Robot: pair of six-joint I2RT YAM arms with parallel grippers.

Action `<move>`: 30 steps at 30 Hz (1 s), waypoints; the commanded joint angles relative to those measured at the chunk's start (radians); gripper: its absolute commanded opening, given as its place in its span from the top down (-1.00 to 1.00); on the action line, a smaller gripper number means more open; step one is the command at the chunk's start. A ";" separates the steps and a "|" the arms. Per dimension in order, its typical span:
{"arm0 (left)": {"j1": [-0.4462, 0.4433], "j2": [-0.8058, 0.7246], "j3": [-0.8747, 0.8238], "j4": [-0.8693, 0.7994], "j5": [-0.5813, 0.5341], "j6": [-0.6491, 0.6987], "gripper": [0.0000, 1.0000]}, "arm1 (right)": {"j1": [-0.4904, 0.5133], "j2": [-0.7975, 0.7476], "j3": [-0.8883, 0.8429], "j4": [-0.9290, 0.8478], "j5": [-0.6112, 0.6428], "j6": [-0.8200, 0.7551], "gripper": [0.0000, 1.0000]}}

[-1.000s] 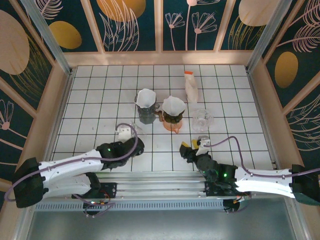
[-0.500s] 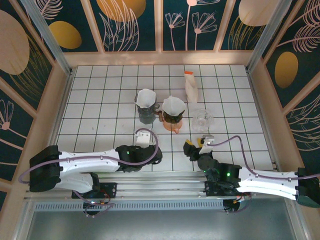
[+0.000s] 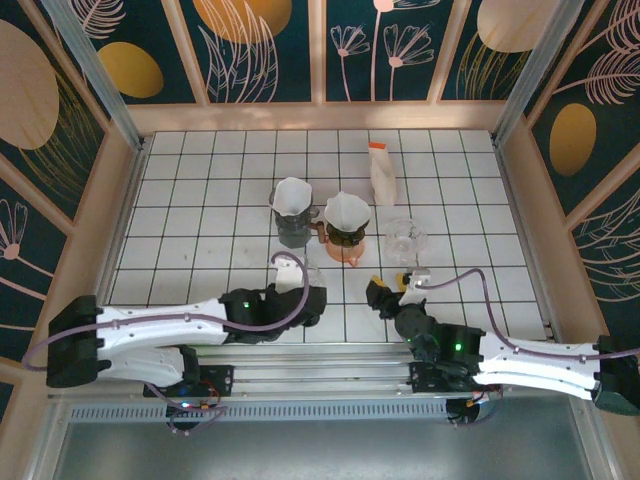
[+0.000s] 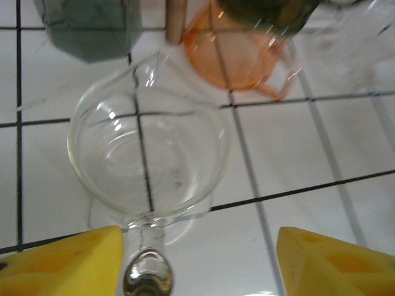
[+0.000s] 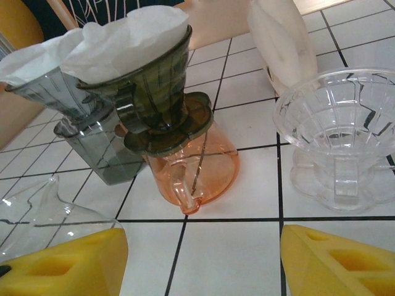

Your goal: Place the coffee filter in the dripper

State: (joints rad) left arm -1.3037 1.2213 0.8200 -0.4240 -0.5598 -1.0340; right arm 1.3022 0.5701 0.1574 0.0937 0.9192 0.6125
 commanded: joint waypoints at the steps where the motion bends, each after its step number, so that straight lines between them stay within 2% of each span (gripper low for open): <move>1: -0.006 -0.093 0.054 -0.033 -0.050 0.001 -0.56 | -0.029 0.013 0.069 -0.039 0.017 0.032 -0.35; 5: -0.006 -0.206 0.034 -0.054 -0.109 -0.010 -0.96 | -0.187 0.073 0.127 -0.080 -0.141 0.065 -0.32; 11: -0.006 -0.316 -0.030 -0.052 -0.161 -0.027 -0.97 | -0.378 0.147 0.204 -0.093 -0.241 0.003 -0.29; 16: -0.006 -0.379 -0.099 -0.029 -0.172 -0.031 -0.97 | -0.655 0.223 0.261 -0.115 -0.439 -0.036 -0.26; 18: -0.007 -0.398 -0.121 -0.014 -0.172 -0.023 -0.97 | -0.732 0.244 0.287 -0.118 -0.504 -0.050 -0.25; 23: -0.006 -0.435 -0.167 0.017 -0.179 -0.001 -0.97 | -0.851 0.309 0.364 -0.163 -0.516 -0.097 -0.26; 30: -0.006 -0.505 -0.246 0.025 -0.205 -0.014 -0.97 | -1.026 0.368 0.355 -0.150 -0.685 -0.087 -0.26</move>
State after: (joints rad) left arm -1.3037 0.7490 0.6067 -0.4160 -0.7219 -1.0496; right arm 0.3149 0.9180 0.5049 -0.0502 0.3283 0.5480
